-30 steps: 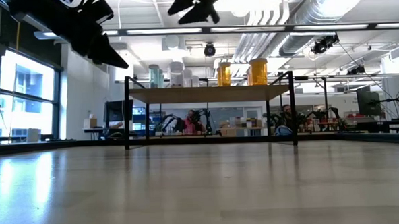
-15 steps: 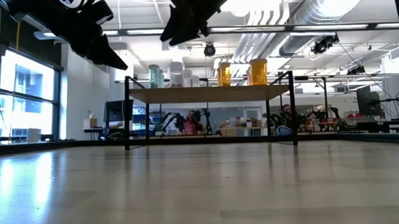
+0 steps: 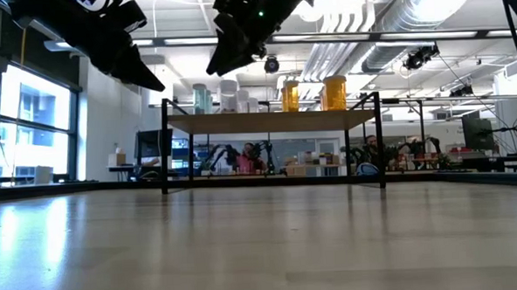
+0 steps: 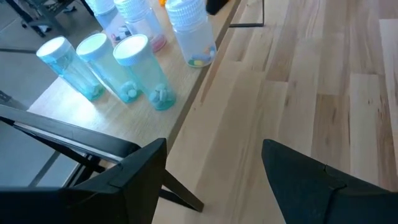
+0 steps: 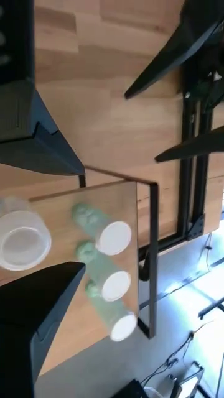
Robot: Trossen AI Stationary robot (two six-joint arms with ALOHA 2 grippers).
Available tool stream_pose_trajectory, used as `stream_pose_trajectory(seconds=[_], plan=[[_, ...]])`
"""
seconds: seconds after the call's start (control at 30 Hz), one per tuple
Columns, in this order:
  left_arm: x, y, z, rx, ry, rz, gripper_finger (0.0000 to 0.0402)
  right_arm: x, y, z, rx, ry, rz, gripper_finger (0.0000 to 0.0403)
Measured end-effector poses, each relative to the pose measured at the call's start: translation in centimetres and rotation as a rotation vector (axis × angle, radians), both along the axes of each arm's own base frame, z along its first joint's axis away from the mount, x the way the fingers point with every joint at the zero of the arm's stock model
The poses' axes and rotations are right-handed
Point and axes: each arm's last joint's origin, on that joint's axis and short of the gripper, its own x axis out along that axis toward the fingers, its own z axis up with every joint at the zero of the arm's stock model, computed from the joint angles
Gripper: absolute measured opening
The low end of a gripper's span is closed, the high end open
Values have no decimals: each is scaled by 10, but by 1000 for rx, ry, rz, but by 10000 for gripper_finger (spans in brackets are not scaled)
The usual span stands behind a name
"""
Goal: Pick and place medicine bottles onto shelf by color
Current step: Adjust the pill bottles on the shelf
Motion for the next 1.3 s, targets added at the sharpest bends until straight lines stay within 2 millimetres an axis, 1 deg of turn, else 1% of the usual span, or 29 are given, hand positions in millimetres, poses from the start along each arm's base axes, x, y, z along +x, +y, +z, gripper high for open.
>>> stream_pose_trajectory(seconds=[0.53, 0.7, 1.1, 1.3], plan=[[0, 0, 0, 0, 0, 0, 255, -3, -4, -7, -64, 79, -110, 232], [0, 0, 0, 0, 0, 0, 255, -5, -5, -6, -111, 89, -180, 232], [0, 0, 0, 0, 0, 0, 255, -9, -7, -9, -152, 142, -250, 232], [0, 0, 0, 0, 0, 0, 255, -9, -7, -9, -155, 143, -251, 232]])
